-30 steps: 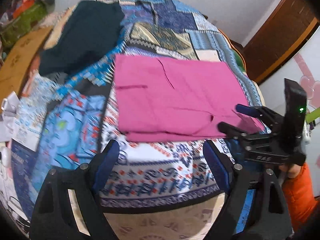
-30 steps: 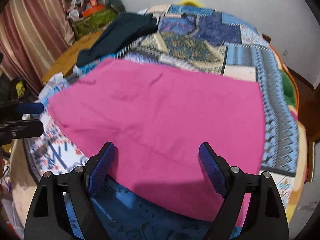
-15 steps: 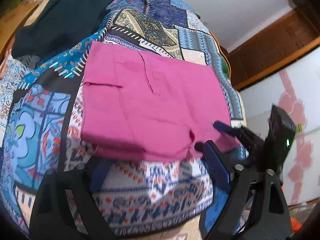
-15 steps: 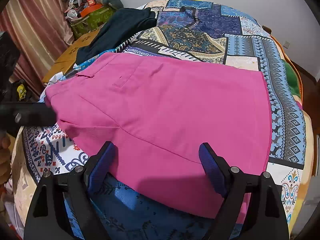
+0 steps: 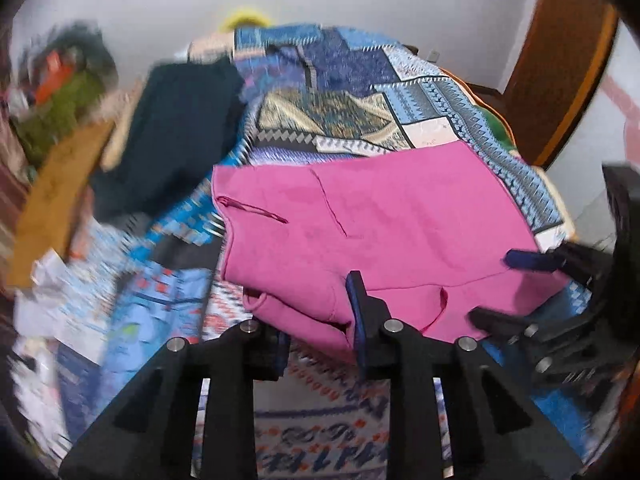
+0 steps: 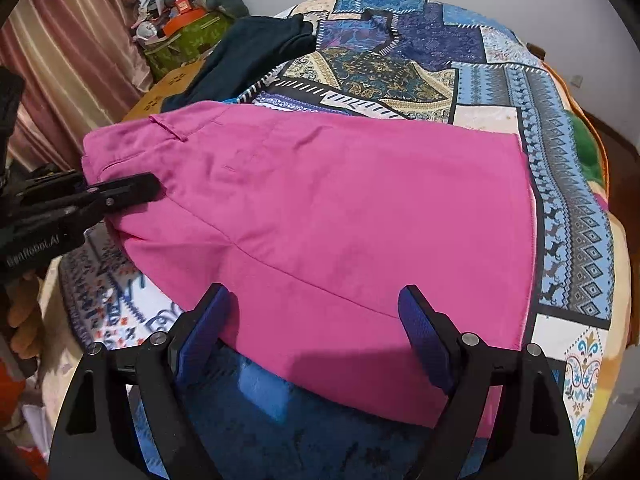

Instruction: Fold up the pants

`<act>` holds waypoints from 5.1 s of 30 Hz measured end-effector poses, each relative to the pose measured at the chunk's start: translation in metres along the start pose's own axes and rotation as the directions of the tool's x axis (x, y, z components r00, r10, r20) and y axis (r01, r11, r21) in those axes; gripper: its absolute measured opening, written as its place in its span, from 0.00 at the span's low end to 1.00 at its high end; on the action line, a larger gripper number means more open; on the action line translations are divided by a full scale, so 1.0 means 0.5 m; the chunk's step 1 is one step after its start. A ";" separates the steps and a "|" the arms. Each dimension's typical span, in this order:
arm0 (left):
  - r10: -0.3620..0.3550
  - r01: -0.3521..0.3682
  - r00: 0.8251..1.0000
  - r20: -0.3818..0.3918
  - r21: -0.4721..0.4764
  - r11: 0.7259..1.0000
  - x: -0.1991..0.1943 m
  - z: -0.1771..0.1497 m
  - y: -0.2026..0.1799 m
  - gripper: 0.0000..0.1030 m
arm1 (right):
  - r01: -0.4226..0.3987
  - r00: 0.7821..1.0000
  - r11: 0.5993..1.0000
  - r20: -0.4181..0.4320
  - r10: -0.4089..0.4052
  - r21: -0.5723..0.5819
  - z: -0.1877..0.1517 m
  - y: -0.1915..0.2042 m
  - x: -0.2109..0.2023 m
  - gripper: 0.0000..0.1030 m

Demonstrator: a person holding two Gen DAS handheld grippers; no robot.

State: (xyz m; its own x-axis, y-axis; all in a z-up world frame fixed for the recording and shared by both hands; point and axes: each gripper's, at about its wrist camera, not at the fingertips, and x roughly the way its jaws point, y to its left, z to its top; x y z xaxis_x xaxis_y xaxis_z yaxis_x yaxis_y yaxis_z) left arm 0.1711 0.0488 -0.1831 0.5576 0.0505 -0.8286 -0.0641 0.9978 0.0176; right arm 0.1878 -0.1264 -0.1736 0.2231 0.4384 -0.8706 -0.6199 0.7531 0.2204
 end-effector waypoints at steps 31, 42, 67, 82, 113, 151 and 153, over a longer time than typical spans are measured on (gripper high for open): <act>-0.067 0.008 0.973 0.220 0.259 0.966 -0.134 0.088 -0.157 0.13 | 0.022 0.999 0.998 0.040 -0.024 0.056 -0.057 -0.021 -0.027 0.83; -0.285 0.283 0.958 -0.013 0.162 0.945 -0.046 0.095 -0.179 0.13 | 0.016 0.999 0.998 0.043 -0.018 0.055 -0.058 -0.019 -0.027 0.82; -0.094 0.100 0.995 -0.045 0.157 0.982 0.073 0.212 -0.051 0.76 | 0.031 0.998 0.998 0.048 -0.034 0.055 -0.062 -0.014 -0.042 0.83; 0.087 0.005 0.958 -0.272 0.320 0.947 0.290 0.180 -0.069 0.82 | 0.061 0.996 0.993 0.060 -0.067 0.102 -0.066 -0.032 -0.050 0.83; -0.146 0.167 0.972 -0.183 0.101 0.981 0.009 -0.007 0.028 0.84 | -0.021 0.995 0.985 0.103 0.003 0.169 -0.047 -0.043 -0.052 0.72; -0.111 0.116 0.983 -0.148 0.030 0.993 0.067 0.117 0.107 0.39 | 0.043 0.999 0.998 0.023 -0.043 0.037 -0.033 -0.055 -0.017 0.37; -0.146 0.156 0.972 -0.186 0.041 0.987 0.098 0.137 0.085 0.39 | 0.041 0.999 0.998 0.023 -0.042 0.041 -0.034 -0.055 -0.018 0.37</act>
State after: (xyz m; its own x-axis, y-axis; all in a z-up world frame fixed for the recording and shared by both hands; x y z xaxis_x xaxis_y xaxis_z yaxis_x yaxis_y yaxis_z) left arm 0.2526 0.0964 -0.1846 0.3972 -0.1043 -0.9118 0.0576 0.9944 -0.0886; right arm 0.1904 -0.1594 -0.1794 0.2659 0.4174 -0.8690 -0.5792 0.7897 0.2021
